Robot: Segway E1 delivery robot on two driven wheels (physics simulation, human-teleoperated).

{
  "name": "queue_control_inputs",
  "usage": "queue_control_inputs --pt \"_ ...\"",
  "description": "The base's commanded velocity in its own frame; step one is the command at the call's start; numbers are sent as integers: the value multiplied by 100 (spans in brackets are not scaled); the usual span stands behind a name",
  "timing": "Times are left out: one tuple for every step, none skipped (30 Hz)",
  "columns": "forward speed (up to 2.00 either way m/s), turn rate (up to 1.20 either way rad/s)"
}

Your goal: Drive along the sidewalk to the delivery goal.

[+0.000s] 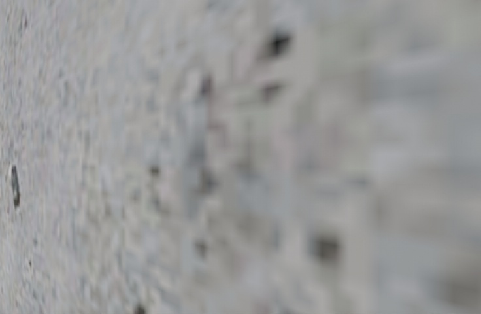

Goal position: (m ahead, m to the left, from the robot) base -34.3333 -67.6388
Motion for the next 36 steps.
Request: queue_control_inputs --pt "0 0" --pt "0 0" --pt "0 0" --pt "0 0" --pt "0 0" --pt "0 0" --pt "0 0" --pt "0 0" --pt "0 0" --pt "0 0" --pt "0 0" --pt "0 0" --pt "0 0" --pt "0 0" --pt "0 0" --pt "0 0" --pt "0 0" --pt "0 0" --pt "0 0" --pt "0 0" --pt "0 0" --pt "0 0" --pt "0 0" --pt "0 0" --pt "0 0" --pt "0 0" --pt "0 0" --pt "0 0" --pt "0 0" --pt "0 0" --pt "-6 0" --pt "-20 0" --pt "-25 0" --pt "-25 0" --pt "-25 0" --pt "-25 0"
